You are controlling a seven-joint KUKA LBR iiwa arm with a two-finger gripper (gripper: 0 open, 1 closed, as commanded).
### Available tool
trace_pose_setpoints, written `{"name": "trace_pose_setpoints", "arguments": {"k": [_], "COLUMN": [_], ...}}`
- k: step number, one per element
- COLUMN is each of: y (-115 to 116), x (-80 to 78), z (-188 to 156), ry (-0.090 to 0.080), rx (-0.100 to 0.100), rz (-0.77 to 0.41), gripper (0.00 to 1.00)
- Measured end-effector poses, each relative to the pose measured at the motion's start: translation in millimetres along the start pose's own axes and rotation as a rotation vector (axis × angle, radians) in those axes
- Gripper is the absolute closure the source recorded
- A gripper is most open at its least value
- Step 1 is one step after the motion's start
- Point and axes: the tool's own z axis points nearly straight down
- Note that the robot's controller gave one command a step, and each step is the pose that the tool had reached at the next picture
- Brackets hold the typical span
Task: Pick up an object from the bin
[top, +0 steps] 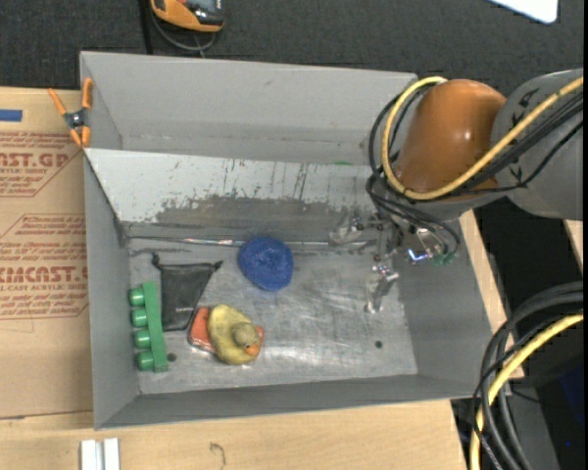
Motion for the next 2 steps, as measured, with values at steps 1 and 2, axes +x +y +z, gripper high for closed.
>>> {"name": "trace_pose_setpoints", "arguments": {"k": [1,2], "y": [53,87], "x": [-13.3,-23.8], "z": [9,9], "ry": [0.0,0.0], "rx": [-0.004,-0.006], "rz": [-0.042,-0.042], "gripper": [0.0,0.0]}}
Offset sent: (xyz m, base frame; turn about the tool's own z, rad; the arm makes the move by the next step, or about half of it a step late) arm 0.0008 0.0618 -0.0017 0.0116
